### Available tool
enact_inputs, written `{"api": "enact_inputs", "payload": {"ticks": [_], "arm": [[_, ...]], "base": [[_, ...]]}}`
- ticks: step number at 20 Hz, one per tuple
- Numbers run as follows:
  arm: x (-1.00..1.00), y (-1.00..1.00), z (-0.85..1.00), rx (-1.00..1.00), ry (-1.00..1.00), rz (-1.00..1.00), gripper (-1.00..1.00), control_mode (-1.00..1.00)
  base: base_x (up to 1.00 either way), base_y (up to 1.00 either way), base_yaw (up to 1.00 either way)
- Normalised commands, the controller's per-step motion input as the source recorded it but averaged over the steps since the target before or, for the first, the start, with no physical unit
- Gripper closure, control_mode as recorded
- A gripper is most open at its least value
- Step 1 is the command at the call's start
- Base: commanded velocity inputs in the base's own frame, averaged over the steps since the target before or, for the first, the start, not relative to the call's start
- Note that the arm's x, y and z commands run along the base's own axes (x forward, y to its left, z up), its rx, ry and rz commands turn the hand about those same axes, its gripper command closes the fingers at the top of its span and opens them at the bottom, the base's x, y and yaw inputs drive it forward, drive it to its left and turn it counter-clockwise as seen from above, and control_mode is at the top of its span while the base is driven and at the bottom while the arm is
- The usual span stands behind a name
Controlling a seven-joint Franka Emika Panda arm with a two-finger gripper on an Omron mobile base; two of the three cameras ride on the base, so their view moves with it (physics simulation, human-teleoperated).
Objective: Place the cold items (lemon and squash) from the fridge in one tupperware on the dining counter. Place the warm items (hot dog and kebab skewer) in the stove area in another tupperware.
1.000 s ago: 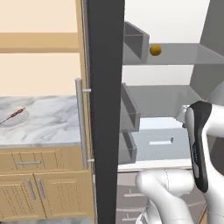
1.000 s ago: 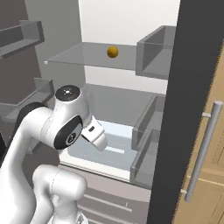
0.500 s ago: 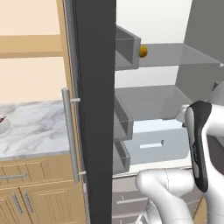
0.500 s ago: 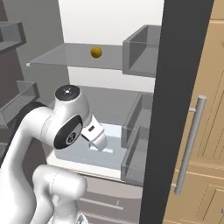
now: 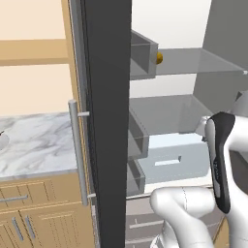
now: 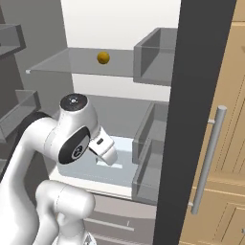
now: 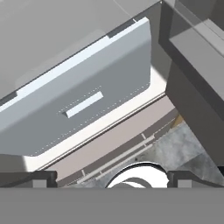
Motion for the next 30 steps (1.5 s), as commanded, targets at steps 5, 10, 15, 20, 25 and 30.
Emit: {"api": "enact_inputs", "payload": {"ticks": [5,10,15,20,25,30], "arm": [[0.41,0.11,0.67,0.01,-0.11,0.10,-1.00,-1.00],[0.46,0.15,0.83,0.00,-0.10,0.00,-1.00,-1.00],[0.35,0.10,0.53,-0.03,-0.09,0.01,-1.00,-1.00],[0.30,0.11,0.30,0.00,-0.22,0.08,-1.00,-1.00],[0.28,0.21,0.27,-0.03,-0.28,0.18,-1.00,-1.00],[0.31,0.26,0.43,-0.13,-0.24,0.04,-1.00,-1.00]], "base": [[0.00,0.00,0.00],[0.00,0.00,0.00],[0.00,0.00,0.00],[0.00,0.00,0.00],[0.00,0.00,0.00],[0.00,0.00,0.00]]}}
